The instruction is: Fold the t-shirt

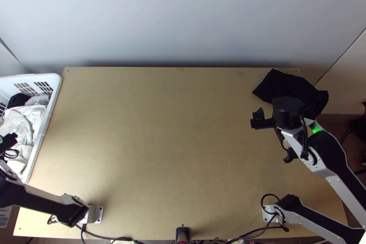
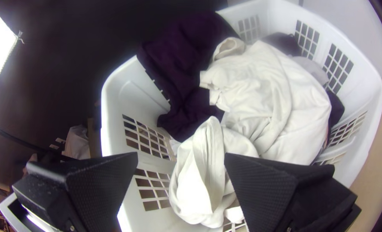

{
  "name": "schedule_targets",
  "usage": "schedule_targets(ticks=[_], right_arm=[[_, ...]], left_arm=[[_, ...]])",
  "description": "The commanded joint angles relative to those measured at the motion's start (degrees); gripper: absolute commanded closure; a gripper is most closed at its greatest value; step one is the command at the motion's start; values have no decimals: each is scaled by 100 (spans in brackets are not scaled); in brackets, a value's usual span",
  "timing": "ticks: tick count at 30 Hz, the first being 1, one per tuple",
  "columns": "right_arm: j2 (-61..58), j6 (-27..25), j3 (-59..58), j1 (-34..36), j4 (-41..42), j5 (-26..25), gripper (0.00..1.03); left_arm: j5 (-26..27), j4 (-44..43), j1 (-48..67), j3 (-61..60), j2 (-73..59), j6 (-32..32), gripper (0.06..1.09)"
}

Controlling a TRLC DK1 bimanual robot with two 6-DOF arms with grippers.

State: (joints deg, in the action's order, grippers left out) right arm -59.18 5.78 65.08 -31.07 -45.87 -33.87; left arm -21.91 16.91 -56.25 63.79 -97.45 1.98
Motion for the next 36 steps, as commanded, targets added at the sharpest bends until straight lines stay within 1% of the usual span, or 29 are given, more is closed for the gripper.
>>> schedule_targets(ticks=[1, 4, 7, 10, 12, 16, 17, 18, 19, 20, 21, 22, 24, 25, 28, 34, 35, 36], right_arm=[[-32, -394, 58, -75, -19, -6, 4], [-94, -525, 154, -119, -98, -6, 4], [-120, -631, 225, -207, -159, -6, 4], [-112, -640, 233, -233, -195, -6, 4], [-112, -640, 225, -224, -274, -6, 5], [-76, -640, 198, -215, -449, -6, 5], [-85, -640, 189, -215, -493, -6, 5], [-76, -640, 181, -215, -537, -6, 5], [-76, -640, 172, -207, -564, -6, 5], [-76, -640, 163, -207, -573, -6, 5], [-76, -640, 145, -215, -581, -6, 5], [-76, -640, 137, -215, -581, -6, 5], [-76, -640, 128, -224, -581, -6, 5], [-76, -640, 119, -224, -581, -6, 5], [-85, -640, 110, -224, -581, -6, 5], [-68, -648, 145, -198, -599, -15, 5], [-68, -728, 154, -198, -599, -23, 5], [-59, -1018, 137, -180, -599, -15, 4]], left_arm=[[-59, -267, -123, -130, -661, -110, 11], [-85, -530, -176, -262, -846, -145, 11], [-94, -601, -185, -262, -1066, -145, 11], [-112, -671, -167, -244, -1154, -154, 11], [-287, -785, -132, -235, -1294, -136, 11], [-340, -821, -132, -200, -1549, -119, 12], [-349, -821, -123, -200, -1531, -145, 18], [-349, -821, -114, -209, -1479, -163, 26], [-340, -829, -88, -218, -1435, -180, 36], [-340, -829, -70, -209, -1400, -189, 43], [-340, -847, -44, -209, -1356, -189, 53], [-340, -882, -18, -209, -1321, -171, 64], [-331, -900, 26, -200, -1233, -136, 94], [-323, -882, 44, -191, -1206, -101, 105], [-279, -794, 123, -200, -960, -136, 105], [-235, -539, 395, -139, 165, -189, 105], [-226, -522, 474, -130, 402, -207, 105], [-226, -495, 554, -104, 639, -207, 105]])
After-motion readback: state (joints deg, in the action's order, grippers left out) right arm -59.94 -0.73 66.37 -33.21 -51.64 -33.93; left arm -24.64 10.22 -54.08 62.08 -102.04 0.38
